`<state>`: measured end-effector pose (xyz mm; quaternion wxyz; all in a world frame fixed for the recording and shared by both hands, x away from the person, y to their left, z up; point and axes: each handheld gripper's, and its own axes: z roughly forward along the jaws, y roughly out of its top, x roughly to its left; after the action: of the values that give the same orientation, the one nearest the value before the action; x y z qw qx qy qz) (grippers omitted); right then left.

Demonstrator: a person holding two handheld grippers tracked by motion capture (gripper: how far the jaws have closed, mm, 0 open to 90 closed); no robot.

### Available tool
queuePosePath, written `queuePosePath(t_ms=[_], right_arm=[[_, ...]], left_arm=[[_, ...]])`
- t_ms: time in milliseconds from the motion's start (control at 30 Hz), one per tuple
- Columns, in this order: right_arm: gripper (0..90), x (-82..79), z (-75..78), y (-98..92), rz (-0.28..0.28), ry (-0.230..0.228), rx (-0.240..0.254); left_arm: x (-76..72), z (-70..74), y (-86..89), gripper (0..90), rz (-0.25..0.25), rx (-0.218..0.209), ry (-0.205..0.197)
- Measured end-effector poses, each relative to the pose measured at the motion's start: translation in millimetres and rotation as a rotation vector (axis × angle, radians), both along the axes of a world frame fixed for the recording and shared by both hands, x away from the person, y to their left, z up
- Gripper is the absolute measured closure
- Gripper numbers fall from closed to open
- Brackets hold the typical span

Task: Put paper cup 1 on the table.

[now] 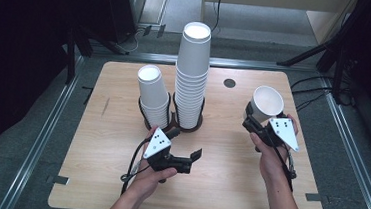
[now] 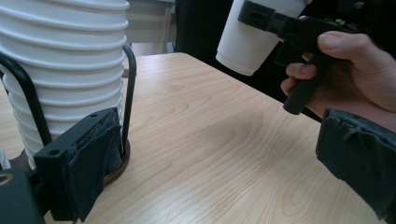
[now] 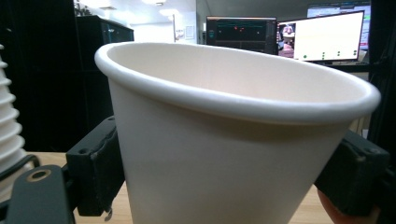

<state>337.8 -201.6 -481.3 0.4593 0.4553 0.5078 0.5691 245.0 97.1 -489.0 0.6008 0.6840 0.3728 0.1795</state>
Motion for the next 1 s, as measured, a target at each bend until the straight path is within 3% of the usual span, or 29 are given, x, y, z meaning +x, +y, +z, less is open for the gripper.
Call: queuePosePath(t_ms=[200, 467, 1000], right_arm=[[13.9, 16.7, -3.8, 4.0, -0.020, -0.008, -0.026], [13.6, 38.8, -6.6, 4.6, -0.032, 0.011, -0.025], [13.5, 73.6, -33.2, 3.1, -0.090, 0.102, -0.037]], left_arm=[[1.2, -0.9, 1.2, 0.8, 0.002, 0.000, 0.004], [2.6, -1.6, 3.8, 0.9, 0.014, -0.001, 0.007], [3.2, -2.6, 5.2, 0.8, 0.014, 0.002, 0.009]])
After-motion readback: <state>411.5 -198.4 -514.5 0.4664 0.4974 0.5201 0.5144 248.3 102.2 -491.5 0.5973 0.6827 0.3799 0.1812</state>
